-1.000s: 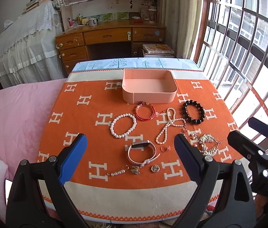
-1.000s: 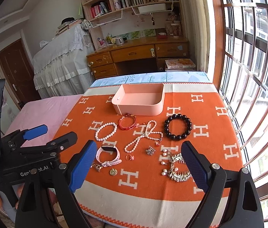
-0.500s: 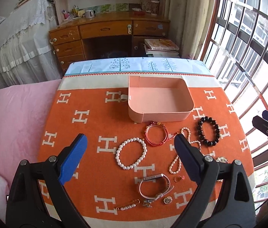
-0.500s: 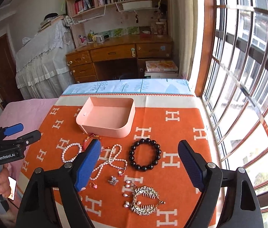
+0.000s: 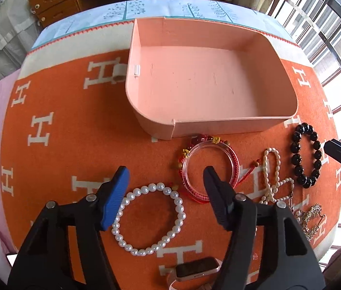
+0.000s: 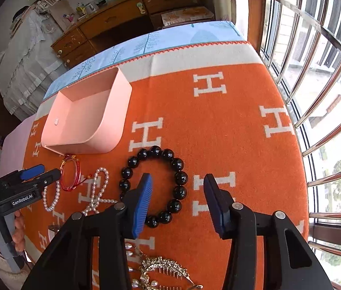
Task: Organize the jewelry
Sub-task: 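Grasp the black bead bracelet with the right tool while the left tool grasps the red string bracelet, then lower both bracelets into the pink box and open both tools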
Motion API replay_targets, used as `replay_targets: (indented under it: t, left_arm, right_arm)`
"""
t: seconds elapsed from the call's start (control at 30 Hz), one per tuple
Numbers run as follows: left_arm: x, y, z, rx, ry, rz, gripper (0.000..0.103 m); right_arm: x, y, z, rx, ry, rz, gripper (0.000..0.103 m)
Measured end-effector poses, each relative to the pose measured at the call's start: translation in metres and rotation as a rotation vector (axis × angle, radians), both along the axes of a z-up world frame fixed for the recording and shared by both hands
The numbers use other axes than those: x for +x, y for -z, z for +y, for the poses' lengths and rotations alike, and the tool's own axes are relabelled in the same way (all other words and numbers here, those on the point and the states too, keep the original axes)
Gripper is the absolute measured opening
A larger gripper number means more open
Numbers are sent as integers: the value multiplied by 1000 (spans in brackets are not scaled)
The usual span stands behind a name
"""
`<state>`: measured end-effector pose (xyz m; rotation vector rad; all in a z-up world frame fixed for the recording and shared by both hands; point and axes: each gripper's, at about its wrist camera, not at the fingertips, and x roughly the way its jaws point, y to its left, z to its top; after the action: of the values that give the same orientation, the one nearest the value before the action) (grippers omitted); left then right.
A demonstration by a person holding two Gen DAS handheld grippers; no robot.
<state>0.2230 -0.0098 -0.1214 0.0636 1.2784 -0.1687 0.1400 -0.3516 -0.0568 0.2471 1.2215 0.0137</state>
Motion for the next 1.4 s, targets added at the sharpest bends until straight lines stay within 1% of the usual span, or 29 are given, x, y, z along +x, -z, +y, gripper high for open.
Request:
replay_targets:
  t: [0.03,0.07,0.1,0.17,0.27,0.33,0.37,0.47,0.5,0.53,0.6,0.63,0.7,0.77,0.83,1.0,1.1,1.2,1.3,1.4]
  left_arm:
    - [2,3,-1,-3,0,6,53]
    - [2,6,-1,-4,2,12,51]
    - [3,8,-2,5,4,3,50]
    - [4,8,-5,21,15,-8,43]
    - [3,8,-11,28,25,-22,34]
    - [3,5,-13,31,40,-31,16]
    - [3,4,-15,32,50,-37,12]
    - [-1,3,-18,52,66,-65,11]
    - [-3,3,-19,52,69,-72,11]
    - [-4,3,-19,48,68,-74,10]
    - [-6,0,-17,25,60,-69,9]
    - [-7,-3,-16,16,58,-73,9]
    - [-14,-14,-14,15,58,-98,9]
    - [-22,-28,-12,9,64,-128,9]
    - [-29,-46,-9,6,70,-162,9]
    - [-46,-95,-5,11,83,-262,9]
    - [-47,-123,-4,12,74,-316,9]
    - [-41,-146,-1,18,52,-364,9]
    - [-25,-158,-1,27,19,-385,9]
    - [-6,-153,-2,28,-9,-375,9]
  right_arm:
    - [2,5,-1,-1,-1,8,43]
    - [5,11,1,-3,-1,11,43]
    - [7,16,1,-6,-2,15,42]
    - [9,23,4,-15,-7,21,42]
    - [16,32,6,-28,-13,35,37]
    - [20,35,8,-47,-15,25,36]
    - [21,36,9,-53,-18,26,36]
    - [23,37,15,-83,-30,21,34]
    - [24,38,18,-107,-39,15,31]
    - [24,38,21,-130,-48,11,25]
    - [22,37,25,-154,-69,4,15]
    - [20,36,26,-157,-72,8,15]
    - [18,32,28,-132,-72,15,15]
    - [12,22,28,-121,-71,-2,15]
    - [7,4,31,-111,-74,-36,15]
    - [-5,-50,47,-73,-102,-138,15]
    - [-7,-82,66,-80,-121,-204,15]
    - [-1,-111,84,-89,-129,-267,15]
    - [14,-134,102,-66,-129,-315,15]
    - [31,-146,118,-40,-123,-358,15]
